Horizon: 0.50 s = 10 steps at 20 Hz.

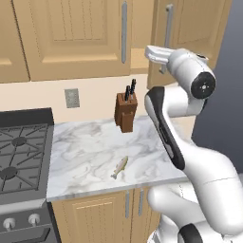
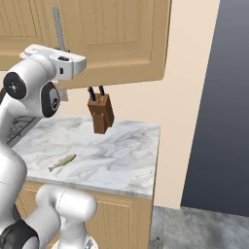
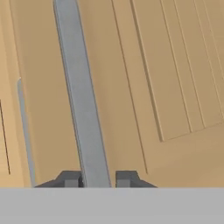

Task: Retrieve the tupperware from the cabinet, then place the raw meat into the tupperware to avoid contamination.

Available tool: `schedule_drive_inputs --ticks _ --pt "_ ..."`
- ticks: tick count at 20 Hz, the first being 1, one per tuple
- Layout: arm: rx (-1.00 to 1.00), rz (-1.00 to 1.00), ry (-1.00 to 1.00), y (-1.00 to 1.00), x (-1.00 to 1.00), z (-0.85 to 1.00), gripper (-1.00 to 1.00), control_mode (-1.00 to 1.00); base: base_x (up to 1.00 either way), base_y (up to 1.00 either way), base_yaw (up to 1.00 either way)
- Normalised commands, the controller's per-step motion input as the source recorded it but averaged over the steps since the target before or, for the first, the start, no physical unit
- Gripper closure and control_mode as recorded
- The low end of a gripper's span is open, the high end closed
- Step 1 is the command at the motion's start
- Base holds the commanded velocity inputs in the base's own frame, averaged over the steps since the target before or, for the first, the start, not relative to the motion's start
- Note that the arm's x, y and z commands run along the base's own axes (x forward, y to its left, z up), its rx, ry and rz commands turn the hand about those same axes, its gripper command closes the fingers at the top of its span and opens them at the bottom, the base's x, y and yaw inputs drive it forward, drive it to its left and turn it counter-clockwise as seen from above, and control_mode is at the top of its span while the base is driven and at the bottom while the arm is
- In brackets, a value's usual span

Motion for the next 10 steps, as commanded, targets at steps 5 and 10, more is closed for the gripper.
schedule_drive_inputs --ticks 5,10 --pt "0.12 0.0 0.03 -0.56 -0.7 0.09 1.0 -1.0 0.0 0.0 0.0" --pt "0.12 0.0 0.03 -0.61 -0.65 0.07 1.0 -1.0 0.0 0.0 0.0"
